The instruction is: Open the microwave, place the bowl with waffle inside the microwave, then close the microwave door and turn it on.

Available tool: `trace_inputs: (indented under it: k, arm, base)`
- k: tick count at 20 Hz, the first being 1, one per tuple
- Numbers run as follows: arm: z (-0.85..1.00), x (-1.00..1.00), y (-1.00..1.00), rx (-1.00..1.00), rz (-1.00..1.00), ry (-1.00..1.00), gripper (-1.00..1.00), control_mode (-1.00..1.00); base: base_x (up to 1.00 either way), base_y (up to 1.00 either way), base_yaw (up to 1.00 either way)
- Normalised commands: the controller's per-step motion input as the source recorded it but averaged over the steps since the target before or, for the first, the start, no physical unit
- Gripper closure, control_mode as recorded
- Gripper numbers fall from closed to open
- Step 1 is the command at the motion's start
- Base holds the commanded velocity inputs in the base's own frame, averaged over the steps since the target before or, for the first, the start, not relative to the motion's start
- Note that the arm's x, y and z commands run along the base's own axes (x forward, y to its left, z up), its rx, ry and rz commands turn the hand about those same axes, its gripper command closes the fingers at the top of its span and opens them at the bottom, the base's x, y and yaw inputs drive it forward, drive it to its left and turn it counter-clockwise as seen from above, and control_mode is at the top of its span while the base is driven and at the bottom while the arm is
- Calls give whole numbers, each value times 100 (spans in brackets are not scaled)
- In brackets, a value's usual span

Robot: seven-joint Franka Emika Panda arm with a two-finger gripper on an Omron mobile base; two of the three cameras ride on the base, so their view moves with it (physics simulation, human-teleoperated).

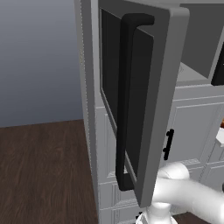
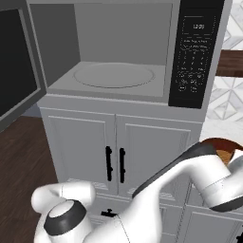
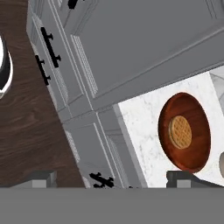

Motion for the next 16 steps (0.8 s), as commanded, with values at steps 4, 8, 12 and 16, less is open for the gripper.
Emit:
trace_inputs:
  k: [4,8,12,16]
  arm:
    - [-2,39,26,2,0,-19,-100,-100]
    - [-18,53,29,0,0,-16,-100,-100]
    - [-42,69,0,0,2,-11,-100,-100]
    - [-57,70,-9,0,1,-11,-100,-100]
  base:
    - [0,0,0]
    - [0,0,0]
    - [0,0,0]
    - [0,0,0]
